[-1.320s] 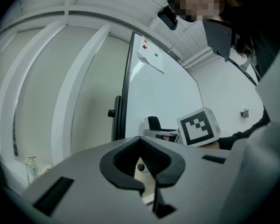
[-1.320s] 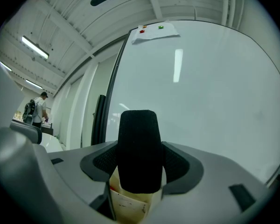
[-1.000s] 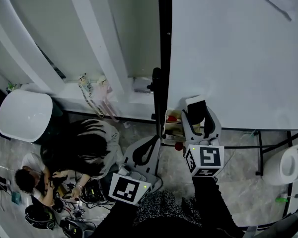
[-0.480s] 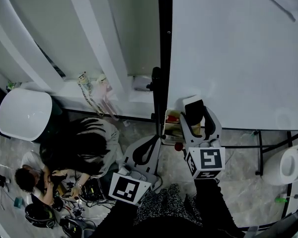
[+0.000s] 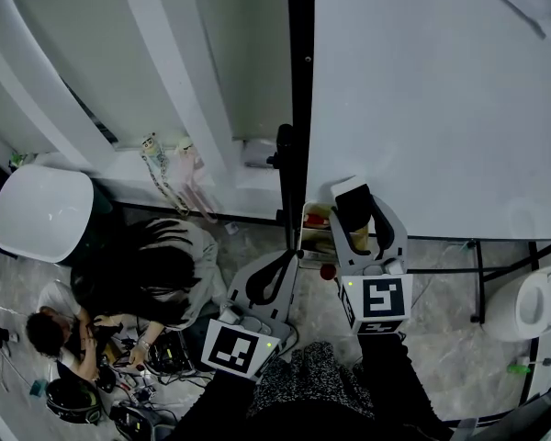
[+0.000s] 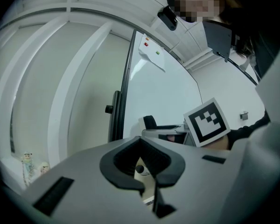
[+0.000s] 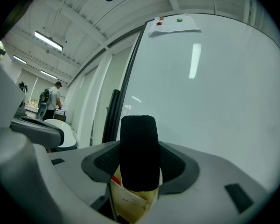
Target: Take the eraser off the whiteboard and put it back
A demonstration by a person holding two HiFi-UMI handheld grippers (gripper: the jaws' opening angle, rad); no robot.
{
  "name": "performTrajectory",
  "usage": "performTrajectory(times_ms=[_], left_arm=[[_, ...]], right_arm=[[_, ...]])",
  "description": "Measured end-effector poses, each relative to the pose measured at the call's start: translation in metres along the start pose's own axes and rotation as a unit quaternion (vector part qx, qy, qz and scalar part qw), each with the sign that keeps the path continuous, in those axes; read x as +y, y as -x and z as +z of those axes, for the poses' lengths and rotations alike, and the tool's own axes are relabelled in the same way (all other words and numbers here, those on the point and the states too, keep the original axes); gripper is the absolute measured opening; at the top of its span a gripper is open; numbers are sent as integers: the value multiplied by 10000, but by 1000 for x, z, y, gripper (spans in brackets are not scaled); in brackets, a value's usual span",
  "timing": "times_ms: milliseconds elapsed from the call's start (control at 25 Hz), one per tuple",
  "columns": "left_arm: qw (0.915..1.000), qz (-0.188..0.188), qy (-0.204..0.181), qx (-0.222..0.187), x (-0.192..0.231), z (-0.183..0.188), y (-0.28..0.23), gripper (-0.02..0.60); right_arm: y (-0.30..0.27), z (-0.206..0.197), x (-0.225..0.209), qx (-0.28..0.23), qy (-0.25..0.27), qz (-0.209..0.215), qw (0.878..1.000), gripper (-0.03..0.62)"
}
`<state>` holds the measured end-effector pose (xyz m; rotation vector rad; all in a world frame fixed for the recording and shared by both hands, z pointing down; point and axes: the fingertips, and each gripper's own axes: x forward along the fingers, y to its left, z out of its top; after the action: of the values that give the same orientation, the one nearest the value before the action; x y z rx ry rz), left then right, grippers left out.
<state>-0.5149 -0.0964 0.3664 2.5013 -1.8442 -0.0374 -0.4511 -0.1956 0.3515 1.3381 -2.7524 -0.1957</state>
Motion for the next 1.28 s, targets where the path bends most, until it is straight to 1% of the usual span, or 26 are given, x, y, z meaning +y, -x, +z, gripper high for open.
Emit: performTrajectory(times_ms=[40, 120, 200, 320, 480, 520, 640, 720, 800, 1000, 1160, 1280], left_arm=[[10000, 0, -6, 2, 0, 0, 0, 6], [10000, -23, -26, -27, 0, 1, 0, 5], [10000, -17, -10, -35, 1, 2, 1, 5], [10000, -50, -8, -34, 0, 1, 2, 6], [10000, -55, -5, -24, 1, 0, 2, 6], [10000, -49, -2, -23, 1, 0, 2, 6], [10000, -41, 3, 4, 1, 3, 2, 5], [10000, -86, -2, -12, -1, 3, 2, 6], [10000, -90, 12, -16, 0, 1, 2, 5], [10000, -87, 33, 5, 3, -5, -1, 6], [9999, -109, 46, 32, -1, -1, -1, 5], [9999, -145, 57, -9, -4, -2, -2, 6]], right_arm=[[2, 4, -2, -130, -43, -89, 9999, 247], [5, 9, -8, -368, -198, -276, 9987, 244], [4, 6, -11, -371, -332, -360, 9981, 244], [5, 4, -10, -395, -330, -428, 9978, 244], [11, 15, -4, -869, -415, -305, 9949, 244], [9, 14, -3, -845, -395, -285, 9952, 244], [4, -8, -2, -330, -368, -375, 9981, 244], [4, -24, -1, -38, -454, -415, 9981, 244], [4, -34, 0, 104, -541, -412, 9976, 245], [2, -41, 0, 118, -699, -311, 9970, 245], [6, -32, 0, -5, -866, -196, 9960, 247], [9, -25, -1, -117, -834, -133, 9964, 248]])
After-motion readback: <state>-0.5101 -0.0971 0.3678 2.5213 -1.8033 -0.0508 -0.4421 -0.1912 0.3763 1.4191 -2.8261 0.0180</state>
